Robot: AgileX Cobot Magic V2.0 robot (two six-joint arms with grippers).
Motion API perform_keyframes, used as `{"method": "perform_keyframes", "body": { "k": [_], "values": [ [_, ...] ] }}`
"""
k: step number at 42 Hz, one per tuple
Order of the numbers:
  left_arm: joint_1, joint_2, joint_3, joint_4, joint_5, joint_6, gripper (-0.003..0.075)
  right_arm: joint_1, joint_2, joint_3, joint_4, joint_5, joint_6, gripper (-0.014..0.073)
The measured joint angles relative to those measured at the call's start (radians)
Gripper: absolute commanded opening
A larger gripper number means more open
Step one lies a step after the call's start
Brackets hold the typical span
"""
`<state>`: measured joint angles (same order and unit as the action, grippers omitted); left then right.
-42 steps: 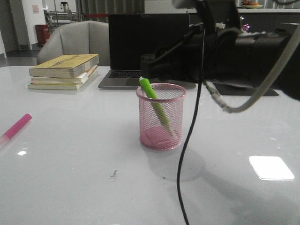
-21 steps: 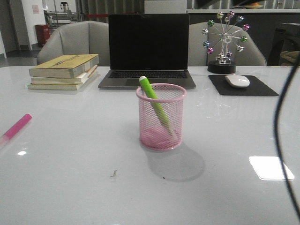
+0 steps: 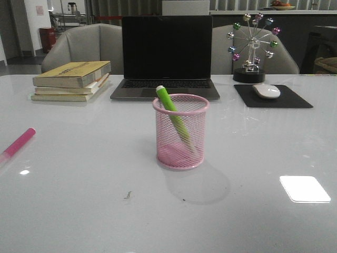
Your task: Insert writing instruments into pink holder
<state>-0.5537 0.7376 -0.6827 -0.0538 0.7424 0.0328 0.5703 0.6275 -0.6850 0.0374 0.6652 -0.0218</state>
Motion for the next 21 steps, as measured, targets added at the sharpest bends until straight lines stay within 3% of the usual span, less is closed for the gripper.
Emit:
{"method": "perform_keyframes", "body": {
  "k": [12, 21],
  "values": [
    [0.015, 0.054, 0.000, 0.010, -0.002, -0.003, 0.0582, 0.000, -0.002, 0.000, -0.001, 0.073, 0.000, 0.0500],
    [0.139, 0.247, -0.073, 0.020, 0.003, -0.006, 0.0582, 0.000, -0.002, 0.000, -0.001, 0.076, 0.000, 0.0500]
  ]
}}
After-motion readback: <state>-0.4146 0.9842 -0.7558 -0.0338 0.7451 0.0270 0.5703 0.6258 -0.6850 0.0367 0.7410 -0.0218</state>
